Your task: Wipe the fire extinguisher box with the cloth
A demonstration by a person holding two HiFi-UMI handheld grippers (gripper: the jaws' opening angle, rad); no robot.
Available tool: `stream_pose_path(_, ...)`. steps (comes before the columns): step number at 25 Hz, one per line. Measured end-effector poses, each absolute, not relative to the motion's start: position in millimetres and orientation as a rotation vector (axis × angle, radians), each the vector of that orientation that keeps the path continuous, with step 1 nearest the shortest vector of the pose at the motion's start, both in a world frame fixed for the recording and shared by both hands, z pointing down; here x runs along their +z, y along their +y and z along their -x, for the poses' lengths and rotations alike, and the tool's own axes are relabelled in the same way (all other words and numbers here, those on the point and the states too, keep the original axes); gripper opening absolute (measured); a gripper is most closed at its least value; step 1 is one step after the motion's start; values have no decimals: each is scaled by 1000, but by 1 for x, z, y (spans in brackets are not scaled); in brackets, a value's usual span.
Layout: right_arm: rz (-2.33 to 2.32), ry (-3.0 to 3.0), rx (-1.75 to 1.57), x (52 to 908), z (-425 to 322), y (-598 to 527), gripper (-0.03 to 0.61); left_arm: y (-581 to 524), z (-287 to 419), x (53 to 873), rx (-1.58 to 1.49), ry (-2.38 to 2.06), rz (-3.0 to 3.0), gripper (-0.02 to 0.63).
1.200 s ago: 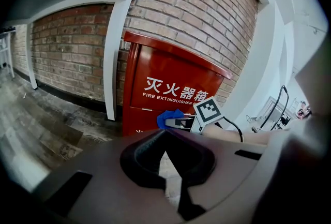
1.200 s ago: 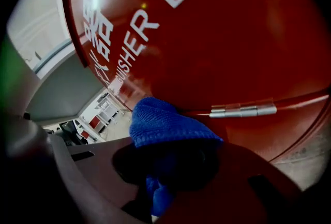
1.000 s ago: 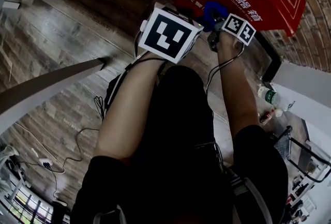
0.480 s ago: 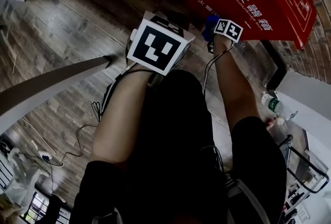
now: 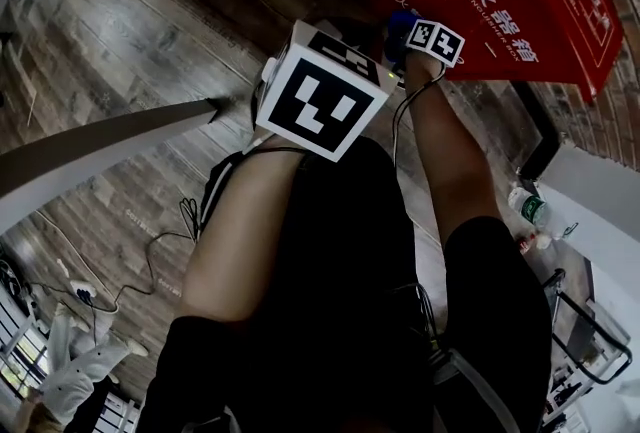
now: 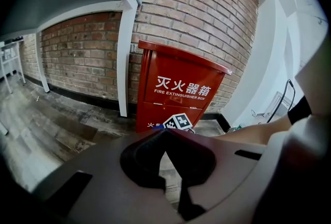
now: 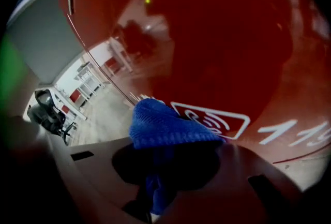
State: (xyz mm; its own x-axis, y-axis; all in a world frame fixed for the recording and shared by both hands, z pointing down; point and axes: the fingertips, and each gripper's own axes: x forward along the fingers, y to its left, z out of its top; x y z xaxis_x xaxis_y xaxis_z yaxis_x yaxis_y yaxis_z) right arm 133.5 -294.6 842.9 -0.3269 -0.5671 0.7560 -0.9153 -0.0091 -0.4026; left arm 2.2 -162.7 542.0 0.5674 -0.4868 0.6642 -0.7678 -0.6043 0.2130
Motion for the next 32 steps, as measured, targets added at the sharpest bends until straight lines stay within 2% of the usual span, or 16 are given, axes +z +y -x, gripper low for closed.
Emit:
stream_pose_path(9, -1518, -2149, 1404, 730, -127, -296, 97, -159, -29, 535, 776, -1000, -2339, 5)
stream_pose_path(26, -1492, -2661, 1293, 505, -123, -285, 97, -156, -27, 536, 764, -1034, -2312, 5)
stream_pose_path(32, -1509, -2723, 1321, 480, -108, -297, 97, -155, -33, 535, 777, -1024, -2325, 5)
